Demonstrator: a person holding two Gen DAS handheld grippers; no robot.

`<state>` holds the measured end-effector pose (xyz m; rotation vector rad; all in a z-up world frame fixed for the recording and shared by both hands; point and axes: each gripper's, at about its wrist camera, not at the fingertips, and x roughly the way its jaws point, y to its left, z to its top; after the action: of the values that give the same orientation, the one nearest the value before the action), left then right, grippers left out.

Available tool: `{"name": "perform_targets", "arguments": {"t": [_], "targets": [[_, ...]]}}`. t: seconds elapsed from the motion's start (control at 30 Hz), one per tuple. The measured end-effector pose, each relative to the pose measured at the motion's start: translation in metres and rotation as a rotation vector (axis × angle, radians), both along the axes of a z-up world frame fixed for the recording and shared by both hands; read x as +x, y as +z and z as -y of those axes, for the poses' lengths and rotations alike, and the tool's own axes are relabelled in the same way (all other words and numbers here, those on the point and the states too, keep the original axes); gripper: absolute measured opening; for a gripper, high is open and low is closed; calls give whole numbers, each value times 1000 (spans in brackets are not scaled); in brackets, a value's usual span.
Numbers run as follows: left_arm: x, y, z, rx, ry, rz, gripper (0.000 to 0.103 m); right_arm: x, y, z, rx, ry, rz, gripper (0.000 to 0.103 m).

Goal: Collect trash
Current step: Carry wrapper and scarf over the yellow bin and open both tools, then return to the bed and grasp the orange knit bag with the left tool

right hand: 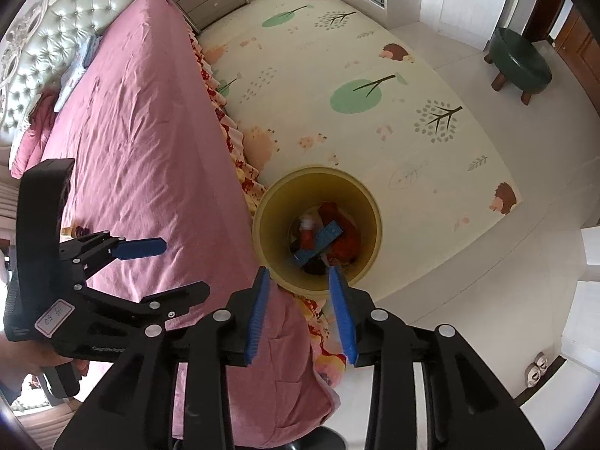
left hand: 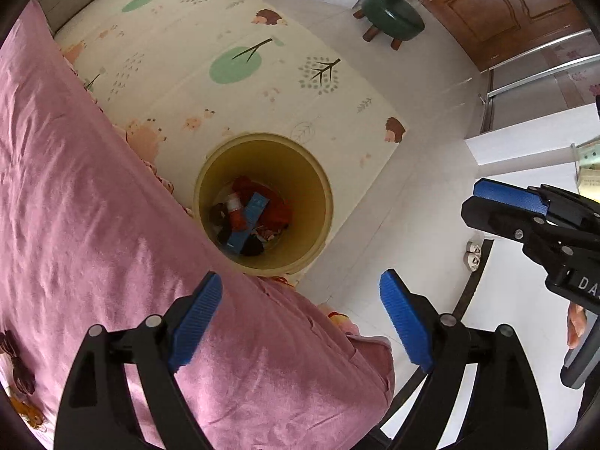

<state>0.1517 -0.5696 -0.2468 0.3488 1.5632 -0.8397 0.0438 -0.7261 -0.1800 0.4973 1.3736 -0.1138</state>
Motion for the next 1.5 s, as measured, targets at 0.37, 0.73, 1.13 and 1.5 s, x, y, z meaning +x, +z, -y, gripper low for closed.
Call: {"name": "perform_targets", "arguments": {"t": [0.37, 0.73, 1.13, 1.5], "targets": [[0, 25, -43, -31, 57, 31, 86, 19, 18, -40, 7, 87, 30, 33], [5, 41, -146, -16, 229, 63, 86, 44, 37, -119, 12, 236, 67, 34], [2, 46, -269, 21, 435, 90, 86, 69, 41, -235, 44, 448, 77, 35], [11, 43, -377, 47, 631, 103, 86, 103, 37, -335, 66, 605, 74, 35]]}}
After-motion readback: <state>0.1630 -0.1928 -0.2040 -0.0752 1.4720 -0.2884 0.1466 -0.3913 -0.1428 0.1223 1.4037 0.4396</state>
